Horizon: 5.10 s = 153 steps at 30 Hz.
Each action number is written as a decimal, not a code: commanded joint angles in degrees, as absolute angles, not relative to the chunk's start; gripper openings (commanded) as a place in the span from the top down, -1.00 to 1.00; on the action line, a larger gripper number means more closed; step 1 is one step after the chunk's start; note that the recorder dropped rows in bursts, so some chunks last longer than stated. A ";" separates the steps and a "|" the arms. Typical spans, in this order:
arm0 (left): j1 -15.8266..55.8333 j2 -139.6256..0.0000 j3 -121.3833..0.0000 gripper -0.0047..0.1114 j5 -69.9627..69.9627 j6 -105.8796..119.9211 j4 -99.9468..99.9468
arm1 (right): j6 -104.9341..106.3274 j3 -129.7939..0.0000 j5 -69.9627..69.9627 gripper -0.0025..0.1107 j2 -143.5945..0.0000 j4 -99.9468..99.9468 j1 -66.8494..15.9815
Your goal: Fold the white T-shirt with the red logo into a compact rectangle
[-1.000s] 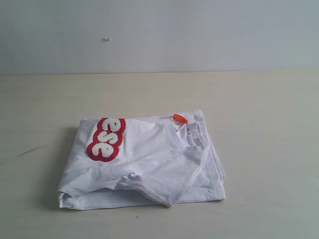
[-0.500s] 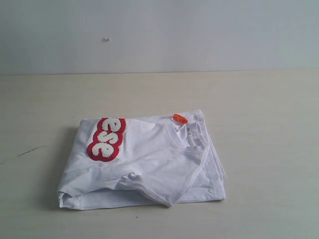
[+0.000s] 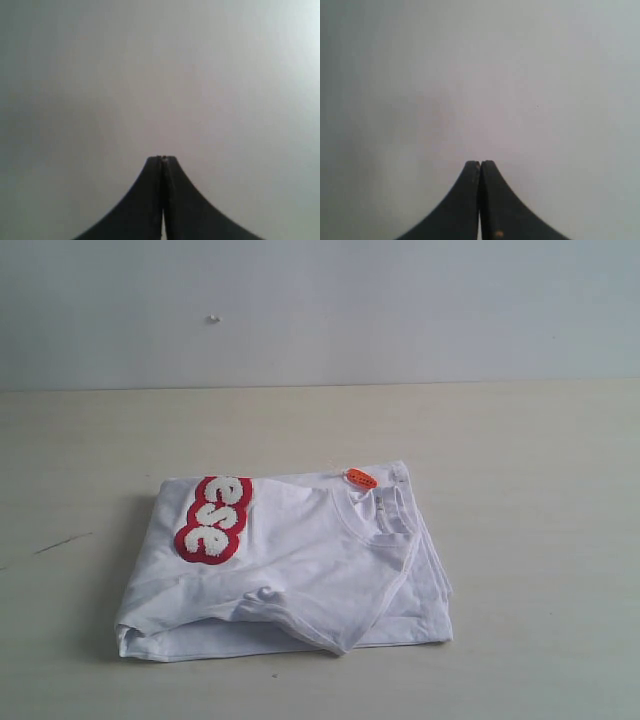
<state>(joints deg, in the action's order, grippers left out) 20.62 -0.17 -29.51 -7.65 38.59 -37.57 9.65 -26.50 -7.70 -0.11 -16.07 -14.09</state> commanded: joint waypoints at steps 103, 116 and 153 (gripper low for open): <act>0.57 0.00 0.00 0.92 -20.61 0.86 0.75 | 9.55 -26.14 -7.98 0.96 0.00 -16.31 -14.00; 0.57 0.00 0.00 0.92 -20.61 0.85 0.75 | 6.25 -22.59 2.67 0.96 0.00 -1.67 -12.09; 0.57 0.00 0.00 0.92 -20.61 1.11 0.75 | -1.80 0.00 -14.24 0.96 0.00 7.52 6.01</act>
